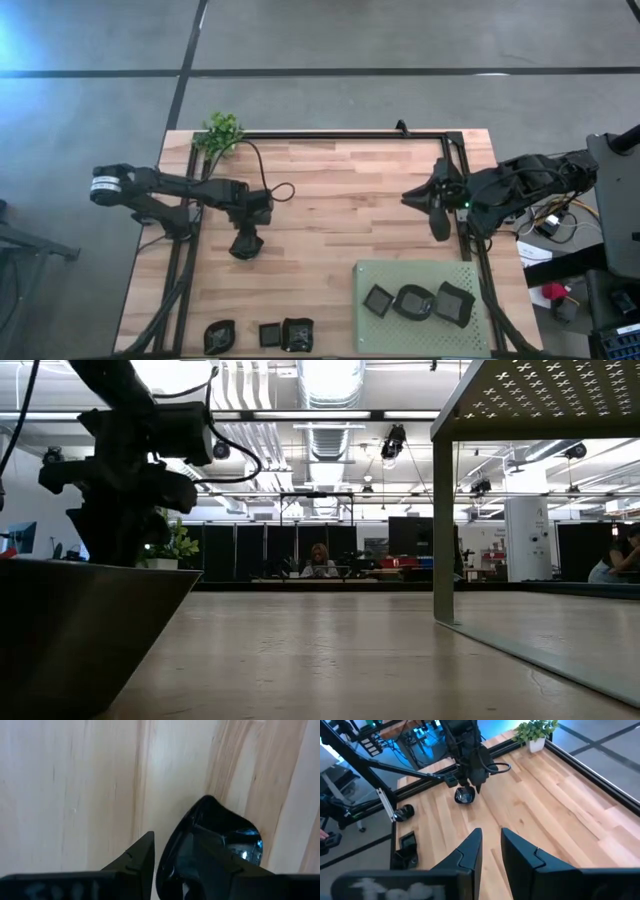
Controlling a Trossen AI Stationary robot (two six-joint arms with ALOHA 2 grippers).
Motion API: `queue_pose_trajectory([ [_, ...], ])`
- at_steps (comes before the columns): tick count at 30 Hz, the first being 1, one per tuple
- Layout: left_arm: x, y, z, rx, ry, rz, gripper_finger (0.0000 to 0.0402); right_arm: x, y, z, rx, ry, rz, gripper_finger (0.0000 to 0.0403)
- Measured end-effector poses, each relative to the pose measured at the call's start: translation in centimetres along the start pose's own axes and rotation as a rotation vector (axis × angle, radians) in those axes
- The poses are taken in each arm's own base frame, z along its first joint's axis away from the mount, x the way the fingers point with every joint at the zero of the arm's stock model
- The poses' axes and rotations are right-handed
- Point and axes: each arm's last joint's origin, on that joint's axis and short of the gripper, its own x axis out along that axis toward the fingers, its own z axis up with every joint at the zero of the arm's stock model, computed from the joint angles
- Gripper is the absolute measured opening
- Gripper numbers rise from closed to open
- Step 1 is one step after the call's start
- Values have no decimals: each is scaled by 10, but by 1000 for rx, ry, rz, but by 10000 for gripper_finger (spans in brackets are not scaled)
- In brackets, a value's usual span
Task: Pick & Place Mini shaped plates
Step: Stack the leaf-shaped plate on the stacked leaf-shaped plates on the shelf
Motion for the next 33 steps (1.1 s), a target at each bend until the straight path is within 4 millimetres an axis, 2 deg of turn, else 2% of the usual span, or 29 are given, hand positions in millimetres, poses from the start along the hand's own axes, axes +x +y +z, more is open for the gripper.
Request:
queue_pose_trajectory([
  [13, 13, 2, -7, -28, -9, -35, 124, -1, -1, 0, 1, 1, -3, 68],
  [17, 12, 2, -6, -51, -14, -32, 87, -1, -1, 0, 1, 1, -3, 68],
  [22, 12, 2, -6, -67, -13, -31, 17, -1, -1, 0, 0, 1, -4, 68],
  [24, 11, 2, -6, -81, -14, -33, 6, -1, -1, 0, 0, 1, -4, 68],
  [28, 4, 0, 1, -78, -46, -41, 1, -1, -1, 0, 0, -11, -20, 68],
  [33, -22, -6, 23, -72, -153, -27, 1, 0, -2, 1, 1, -35, -54, 68],
])
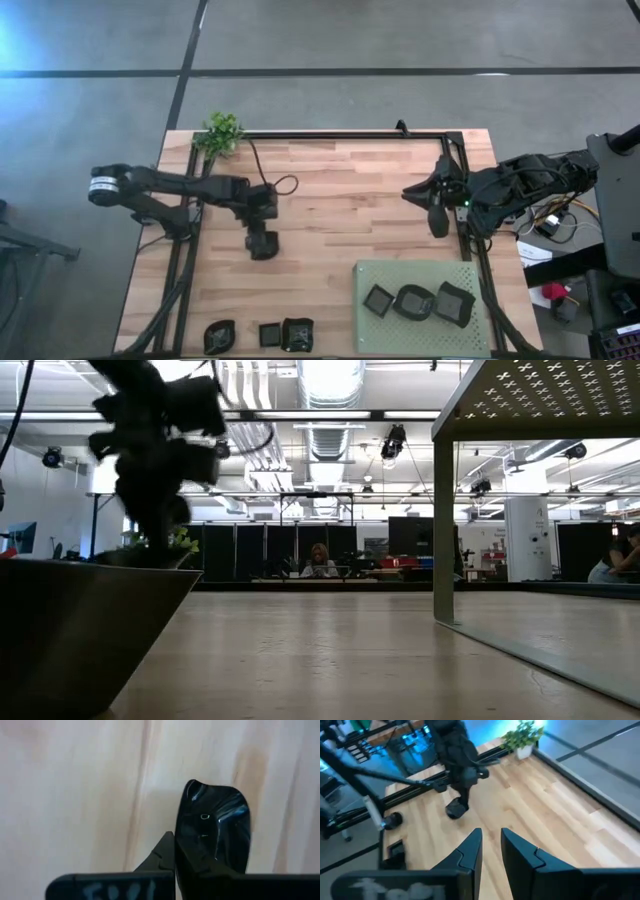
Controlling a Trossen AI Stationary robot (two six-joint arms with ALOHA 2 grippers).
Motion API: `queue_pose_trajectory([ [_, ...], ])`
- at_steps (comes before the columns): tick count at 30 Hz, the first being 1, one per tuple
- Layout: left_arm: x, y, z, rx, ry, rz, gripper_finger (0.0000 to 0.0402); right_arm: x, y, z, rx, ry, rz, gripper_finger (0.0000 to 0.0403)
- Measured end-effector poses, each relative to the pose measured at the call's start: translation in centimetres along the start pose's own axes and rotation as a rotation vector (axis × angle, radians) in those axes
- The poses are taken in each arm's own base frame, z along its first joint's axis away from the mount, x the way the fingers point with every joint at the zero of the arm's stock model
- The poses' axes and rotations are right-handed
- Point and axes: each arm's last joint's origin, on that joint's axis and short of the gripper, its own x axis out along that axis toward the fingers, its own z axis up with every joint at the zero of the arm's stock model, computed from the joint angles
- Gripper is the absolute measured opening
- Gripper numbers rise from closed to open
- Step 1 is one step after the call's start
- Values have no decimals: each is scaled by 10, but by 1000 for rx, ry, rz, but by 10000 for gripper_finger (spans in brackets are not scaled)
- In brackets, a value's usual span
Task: Pick & Place Mini shaped plates
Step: Stack the leaf-shaped plate on the stacked leaf-shaped plates on the shelf
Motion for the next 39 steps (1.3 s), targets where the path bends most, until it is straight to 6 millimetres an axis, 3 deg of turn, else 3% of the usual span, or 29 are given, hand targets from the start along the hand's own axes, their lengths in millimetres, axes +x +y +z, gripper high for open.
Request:
queue_pose_trajectory([
  [5, -36, -11, 36, 32, -160, 39, 0, 1, -2, 1, 0, -40, -61, 68],
  [9, -68, -17, 61, 35, -308, 176, 0, 8, -1, 2, -15, -70, -138, 68],
  [15, -110, -20, 87, -43, -496, 391, 0, 31, 2, 2, -62, -57, -218, 68],
  [21, -139, -28, 110, -74, -611, 405, 0, 59, 2, 3, -48, -18, -283, 68],
  [29, -155, -37, 145, 8, -658, 415, 0, 68, 6, 12, -99, -42, -184, 68],
  [39, -146, -39, 178, 56, -662, 441, 0, 89, 3, 9, -124, -19, -229, 96],
])
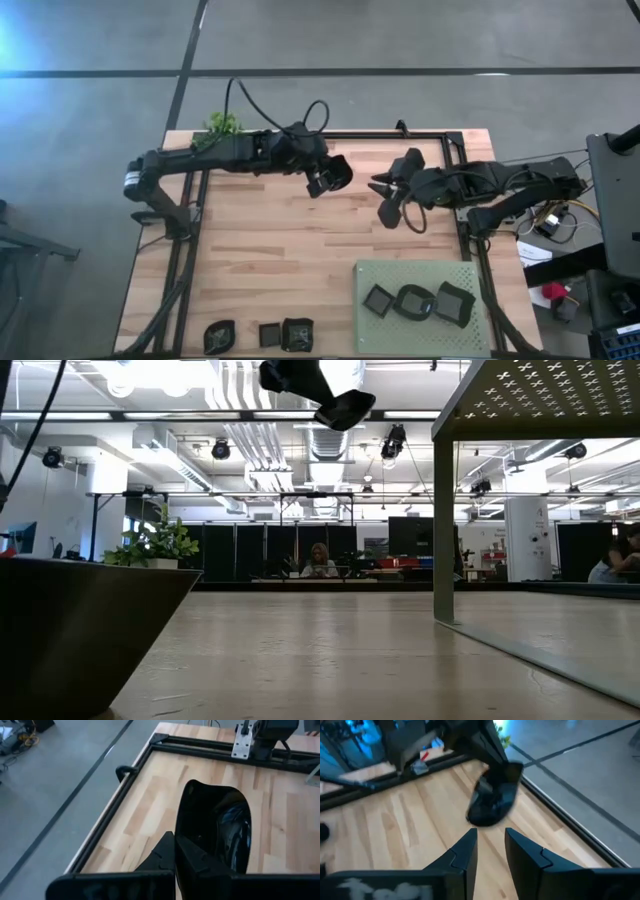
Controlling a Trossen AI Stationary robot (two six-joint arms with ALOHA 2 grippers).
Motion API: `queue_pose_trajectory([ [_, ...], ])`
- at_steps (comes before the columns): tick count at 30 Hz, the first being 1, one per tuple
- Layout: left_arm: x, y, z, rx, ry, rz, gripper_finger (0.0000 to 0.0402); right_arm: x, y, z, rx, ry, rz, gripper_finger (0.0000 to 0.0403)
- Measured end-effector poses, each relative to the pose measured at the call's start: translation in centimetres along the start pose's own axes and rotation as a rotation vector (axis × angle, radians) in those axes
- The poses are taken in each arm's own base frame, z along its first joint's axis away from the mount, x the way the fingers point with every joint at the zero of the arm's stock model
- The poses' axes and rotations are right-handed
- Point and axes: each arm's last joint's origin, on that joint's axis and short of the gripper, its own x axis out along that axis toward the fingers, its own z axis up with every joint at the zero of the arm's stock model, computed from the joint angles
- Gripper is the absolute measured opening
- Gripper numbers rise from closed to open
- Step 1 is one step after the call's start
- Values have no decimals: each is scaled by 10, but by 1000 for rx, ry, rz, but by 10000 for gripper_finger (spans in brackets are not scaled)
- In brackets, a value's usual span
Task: Pick & Place Mini shaped plates
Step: Stack the leaf-shaped plate on the stacked leaf-shaped plates on the shelf
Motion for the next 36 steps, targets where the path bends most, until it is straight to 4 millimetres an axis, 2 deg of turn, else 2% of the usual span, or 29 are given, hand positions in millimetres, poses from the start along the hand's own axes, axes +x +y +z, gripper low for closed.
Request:
queue_pose_trajectory([
  [7, 3, -3, 9, 4, -70, -1, 0, 28, 2, 0, -43, 13, -55, 110],
  [13, -2, -5, 10, 6, -84, -8, 0, 32, -3, 3, -37, -28, -139, 113],
  [19, -3, -9, 11, 10, -92, -18, 0, 32, -3, 3, -37, -34, -154, 107],
  [27, -6, -15, 15, 35, -139, -33, 0, 41, -4, 1, -40, -15, -179, 105],
  [31, -6, -15, 15, 35, -140, -33, 0, 40, -5, 2, -29, -21, -177, 82],
  [36, -6, -15, 15, 34, -140, -34, 0, 40, -6, 3, -26, -23, -183, 18],
])
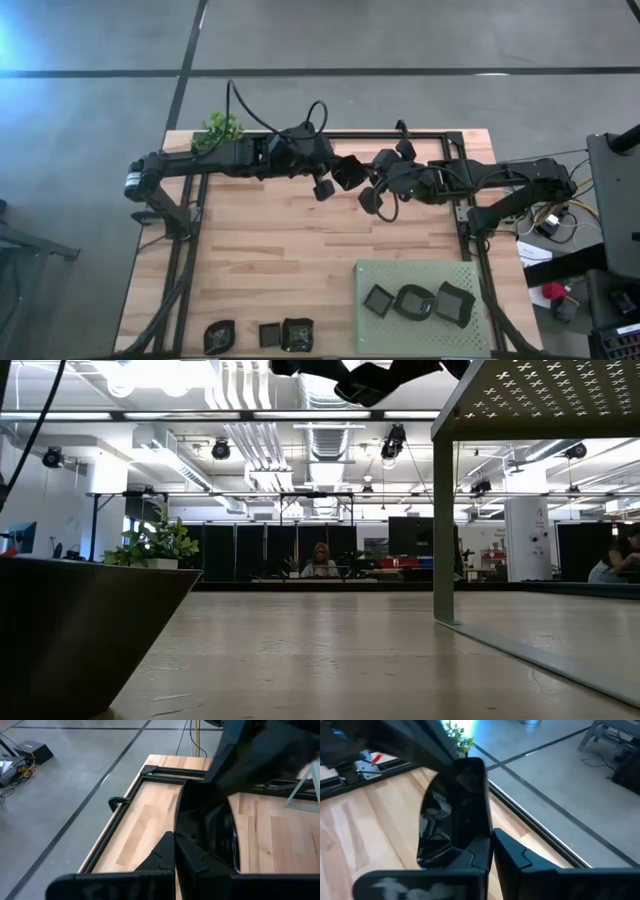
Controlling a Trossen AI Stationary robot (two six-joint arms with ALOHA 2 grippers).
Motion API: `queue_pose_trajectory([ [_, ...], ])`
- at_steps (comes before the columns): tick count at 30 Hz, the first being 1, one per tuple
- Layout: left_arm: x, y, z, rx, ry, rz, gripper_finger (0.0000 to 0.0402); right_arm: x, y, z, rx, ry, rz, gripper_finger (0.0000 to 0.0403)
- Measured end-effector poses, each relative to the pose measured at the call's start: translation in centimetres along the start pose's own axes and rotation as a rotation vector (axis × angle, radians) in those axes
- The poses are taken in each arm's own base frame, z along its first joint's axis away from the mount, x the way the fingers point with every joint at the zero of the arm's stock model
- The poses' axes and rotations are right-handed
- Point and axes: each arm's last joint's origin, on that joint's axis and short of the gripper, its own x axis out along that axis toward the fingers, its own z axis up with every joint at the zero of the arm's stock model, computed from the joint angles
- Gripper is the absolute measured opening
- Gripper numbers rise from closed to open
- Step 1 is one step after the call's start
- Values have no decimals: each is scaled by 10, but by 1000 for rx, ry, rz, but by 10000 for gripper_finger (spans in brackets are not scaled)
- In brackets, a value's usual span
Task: Pick & Place Mini shaped plates
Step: Stack the leaf-shaped plate on the stacked leaf-shaped plates on the shelf
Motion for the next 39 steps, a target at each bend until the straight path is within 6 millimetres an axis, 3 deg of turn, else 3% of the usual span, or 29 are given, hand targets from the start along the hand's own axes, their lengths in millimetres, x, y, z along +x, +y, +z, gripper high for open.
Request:
queue_pose_trajectory([
  [11, 0, 0, 0, -50, -2, -1, 4, 0, 0, 0, 2, -1, 0, 9],
  [21, -1, 0, 2, -87, -11, -5, 87, -2, -2, 1, 5, -1, 12, 8],
  [33, -28, 7, 18, -104, -72, -11, 103, -32, -43, 1, 24, 115, 115, 8],
  [39, -43, 12, 19, -90, -68, -11, 103, -55, -60, -8, -10, 299, 433, 8],
])
